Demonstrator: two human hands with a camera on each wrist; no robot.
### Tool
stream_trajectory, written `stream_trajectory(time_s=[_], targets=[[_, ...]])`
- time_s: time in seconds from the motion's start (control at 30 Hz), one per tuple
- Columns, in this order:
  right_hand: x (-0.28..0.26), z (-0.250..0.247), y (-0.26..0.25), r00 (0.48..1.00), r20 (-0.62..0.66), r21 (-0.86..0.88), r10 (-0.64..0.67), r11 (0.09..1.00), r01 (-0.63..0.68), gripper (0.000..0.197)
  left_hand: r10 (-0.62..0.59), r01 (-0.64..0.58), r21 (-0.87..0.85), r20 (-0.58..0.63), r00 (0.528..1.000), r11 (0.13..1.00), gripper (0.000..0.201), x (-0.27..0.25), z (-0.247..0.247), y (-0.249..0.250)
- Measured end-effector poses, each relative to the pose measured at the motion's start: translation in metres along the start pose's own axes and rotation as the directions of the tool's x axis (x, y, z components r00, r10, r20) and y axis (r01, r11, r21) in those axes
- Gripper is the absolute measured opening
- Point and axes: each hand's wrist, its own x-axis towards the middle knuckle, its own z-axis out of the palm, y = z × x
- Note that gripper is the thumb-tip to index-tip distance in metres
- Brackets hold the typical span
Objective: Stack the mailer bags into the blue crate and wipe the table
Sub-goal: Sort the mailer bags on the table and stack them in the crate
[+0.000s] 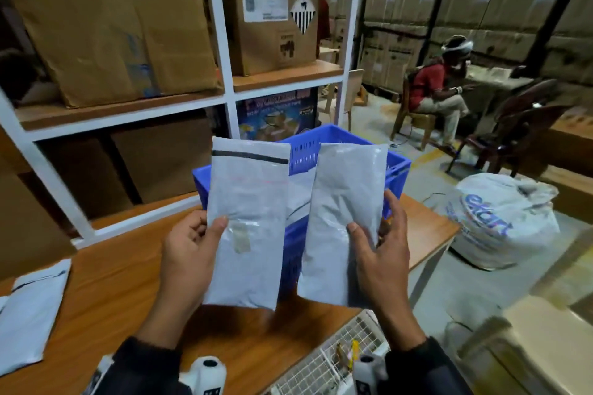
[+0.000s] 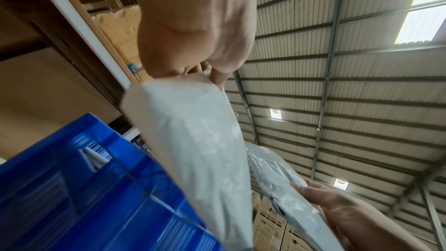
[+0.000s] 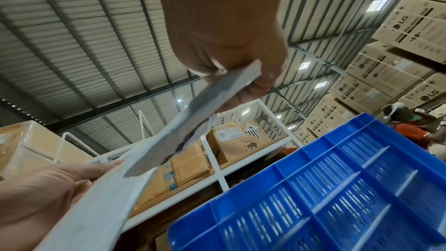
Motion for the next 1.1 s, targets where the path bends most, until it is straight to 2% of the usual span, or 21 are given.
stream_trajectory(time_s=[0.2, 0.33, 0.5, 0.6, 0.7, 0.8, 0.93, 1.1], targets=[[0.066, 0.001, 0.030, 0.999, 0.035, 0.002, -0.001, 1.000, 0.001, 0.071, 0.048, -0.049, -0.036, -0.031, 0.998, 0.998, 0.009, 0.053, 0.038, -0.001], [0.121, -0.002, 0.047, 1.000, 0.009, -0.024, 0.013, 1.000, -0.013, 0.070, 0.055, -0.055, -0.027, -0.031, 0.998, 0.998, 0.020, 0.096, 0.063, 0.001], [0.183, -0.001, 0.075, 0.999, 0.053, -0.096, -0.014, 0.995, 0.019, 0.071, 0.101, -0.101, 0.037, -0.001, 0.995, 0.994, 0.026, 0.134, 0.093, 0.004], [0.210, -0.002, 0.092, 0.994, 0.105, -0.121, 0.021, 0.993, -0.009, 0.067, 0.095, -0.096, 0.073, 0.012, 0.995, 0.993, 0.031, 0.152, 0.100, -0.002], [0.238, -0.005, 0.105, 0.986, 0.165, -0.127, 0.008, 0.992, 0.014, 0.053, 0.072, -0.074, 0.112, 0.027, 0.997, 0.991, 0.046, 0.161, 0.103, 0.002], [0.266, -0.008, 0.118, 0.970, 0.243, -0.170, -0.021, 0.983, 0.064, 0.037, 0.018, -0.026, 0.168, 0.048, 0.999, 0.986, 0.037, 0.167, 0.112, 0.011], [0.303, -0.014, 0.139, 0.937, 0.346, -0.224, -0.055, 0.964, 0.140, 0.032, 0.018, -0.038, 0.298, 0.072, 0.997, 0.954, 0.041, 0.178, 0.127, 0.030], [0.340, -0.021, 0.160, 0.873, 0.484, -0.227, -0.053, 0.956, 0.184, 0.027, 0.043, -0.079, 0.515, 0.082, 0.996, 0.853, 0.023, 0.211, 0.169, 0.053]])
